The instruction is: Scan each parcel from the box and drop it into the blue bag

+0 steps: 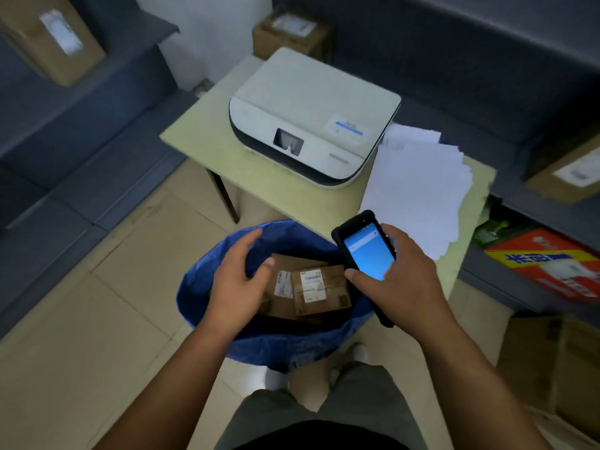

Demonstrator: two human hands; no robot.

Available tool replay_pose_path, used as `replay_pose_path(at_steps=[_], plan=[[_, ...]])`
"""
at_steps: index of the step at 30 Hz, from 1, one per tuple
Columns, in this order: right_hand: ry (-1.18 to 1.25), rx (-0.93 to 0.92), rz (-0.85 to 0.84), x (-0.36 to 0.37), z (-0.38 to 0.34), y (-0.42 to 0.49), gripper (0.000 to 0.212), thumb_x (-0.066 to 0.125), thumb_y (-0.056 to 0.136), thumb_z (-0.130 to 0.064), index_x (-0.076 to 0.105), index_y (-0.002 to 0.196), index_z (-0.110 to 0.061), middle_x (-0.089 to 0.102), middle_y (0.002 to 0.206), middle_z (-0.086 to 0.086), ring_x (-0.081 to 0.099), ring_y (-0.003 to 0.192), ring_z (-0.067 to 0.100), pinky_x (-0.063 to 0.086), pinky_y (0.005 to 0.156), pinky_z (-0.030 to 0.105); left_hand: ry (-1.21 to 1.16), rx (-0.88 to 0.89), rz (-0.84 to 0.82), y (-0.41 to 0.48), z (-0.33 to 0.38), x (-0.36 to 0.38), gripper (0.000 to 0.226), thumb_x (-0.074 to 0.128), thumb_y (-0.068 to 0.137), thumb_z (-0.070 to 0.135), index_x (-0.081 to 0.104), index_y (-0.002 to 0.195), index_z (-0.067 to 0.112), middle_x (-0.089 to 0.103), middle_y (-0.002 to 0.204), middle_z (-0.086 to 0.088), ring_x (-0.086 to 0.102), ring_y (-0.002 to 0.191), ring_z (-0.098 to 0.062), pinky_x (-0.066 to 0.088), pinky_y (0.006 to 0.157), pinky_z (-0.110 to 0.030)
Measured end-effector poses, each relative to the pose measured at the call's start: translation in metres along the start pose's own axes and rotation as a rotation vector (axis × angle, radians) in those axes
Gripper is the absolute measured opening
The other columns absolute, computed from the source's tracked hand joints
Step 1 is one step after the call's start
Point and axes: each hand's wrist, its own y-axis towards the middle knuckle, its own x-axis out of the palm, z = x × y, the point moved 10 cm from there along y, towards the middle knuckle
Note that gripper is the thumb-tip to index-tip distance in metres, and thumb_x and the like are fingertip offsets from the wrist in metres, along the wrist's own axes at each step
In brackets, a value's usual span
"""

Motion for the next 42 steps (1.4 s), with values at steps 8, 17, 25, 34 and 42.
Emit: replay_pose_path(at_steps=[8, 17, 25, 34, 42], plan=[[-0.094, -0.018, 0.206, -0.064, -0.046, -0.062, 0.084, 0.075, 0.062, -0.061, 0.039, 0.136, -0.041, 0.047, 0.118, -0.021, 0.043, 0.101, -0.002, 0.039, 0.078, 0.022, -0.066, 0.199, -0.121, -0.018, 0.086, -0.018, 0.053, 0.064, 0.098, 0.03, 0.046, 0.14, 0.055, 0.049, 0.145, 0.025, 0.042, 0.13, 0.017, 0.038, 0.111, -0.025], [-0.128, 0.083, 0.434, -0.159, -0.021, -0.144, 0.087, 0.081, 0.063, -0.056, 0.037, 0.136, -0.042, 0.049, 0.119, -0.022, 0.045, 0.101, -0.002, 0.039, 0.071, 0.013, -0.047, 0.386, -0.316, -0.049, 0.165, 0.046, 0.054, 0.063, 0.1, 0.03, 0.045, 0.149, 0.046, 0.049, 0.148, 0.025, 0.04, 0.131, 0.018, 0.041, 0.111, -0.033], [-0.073, 0.165, 0.592, -0.254, 0.049, -0.236, 0.093, 0.076, 0.061, -0.066, 0.03, 0.139, -0.047, 0.044, 0.125, -0.027, 0.046, 0.108, -0.003, 0.043, 0.078, 0.016, 0.01, 0.551, -0.469, -0.129, 0.247, 0.159, 0.053, 0.064, 0.098, 0.027, 0.047, 0.141, 0.055, 0.049, 0.143, 0.033, 0.045, 0.13, 0.01, 0.042, 0.101, -0.023], [-0.069, 0.327, 0.825, -0.373, 0.174, -0.378, 0.097, 0.063, 0.056, -0.078, 0.026, 0.14, -0.049, 0.04, 0.117, -0.031, 0.041, 0.106, -0.006, 0.035, 0.068, 0.008, 0.016, 0.717, -0.651, -0.257, 0.345, 0.328, 0.048, 0.063, 0.099, 0.023, 0.053, 0.141, 0.044, 0.057, 0.138, 0.024, 0.051, 0.129, 0.006, 0.043, 0.103, -0.025], [-0.064, 0.578, 1.01, -0.443, 0.274, -0.527, 0.099, 0.077, 0.062, -0.067, 0.027, 0.144, -0.045, 0.043, 0.139, -0.023, 0.042, 0.121, 0.002, 0.046, 0.092, 0.027, -0.013, 0.803, -0.948, -0.388, 0.386, 0.486, 0.048, 0.065, 0.099, 0.023, 0.053, 0.142, 0.041, 0.056, 0.139, 0.028, 0.05, 0.132, 0.008, 0.045, 0.106, -0.028]])
